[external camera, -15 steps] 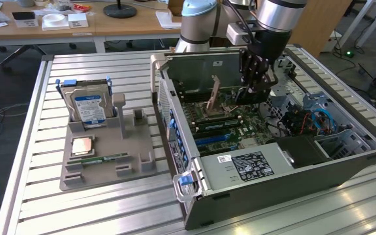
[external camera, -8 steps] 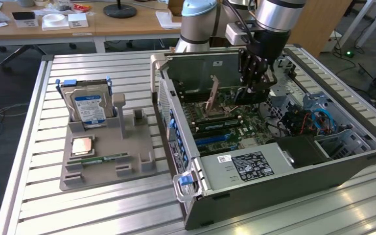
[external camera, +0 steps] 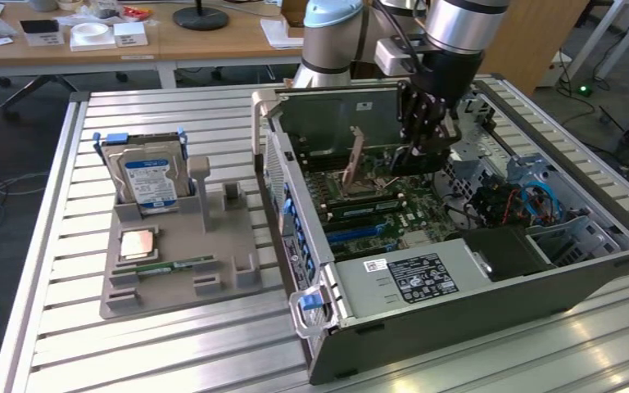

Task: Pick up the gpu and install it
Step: 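Insert the gpu into the slot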

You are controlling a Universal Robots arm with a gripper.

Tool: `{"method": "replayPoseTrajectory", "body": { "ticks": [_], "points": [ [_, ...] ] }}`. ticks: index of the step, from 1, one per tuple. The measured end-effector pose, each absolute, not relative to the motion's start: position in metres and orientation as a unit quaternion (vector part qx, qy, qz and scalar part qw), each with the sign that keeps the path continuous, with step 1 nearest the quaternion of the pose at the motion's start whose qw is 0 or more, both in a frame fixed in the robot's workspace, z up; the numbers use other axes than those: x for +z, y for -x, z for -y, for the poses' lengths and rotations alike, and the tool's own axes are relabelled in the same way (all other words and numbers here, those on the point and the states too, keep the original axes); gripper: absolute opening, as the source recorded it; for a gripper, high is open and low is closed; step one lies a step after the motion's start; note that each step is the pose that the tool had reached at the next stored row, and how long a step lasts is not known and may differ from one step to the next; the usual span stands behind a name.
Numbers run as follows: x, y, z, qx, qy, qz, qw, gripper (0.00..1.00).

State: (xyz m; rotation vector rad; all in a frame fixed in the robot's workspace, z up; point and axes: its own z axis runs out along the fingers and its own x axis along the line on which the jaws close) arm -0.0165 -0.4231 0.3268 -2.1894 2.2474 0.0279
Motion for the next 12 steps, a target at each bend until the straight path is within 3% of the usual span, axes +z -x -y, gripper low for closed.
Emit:
{"method": "replayPoseTrajectory", "body": {
  "ticks": [12],
  "points": [
    [0.3268,0.0201,0.4231,0.009,0.698,-0.716,0.002,0.26]
  ]
}}
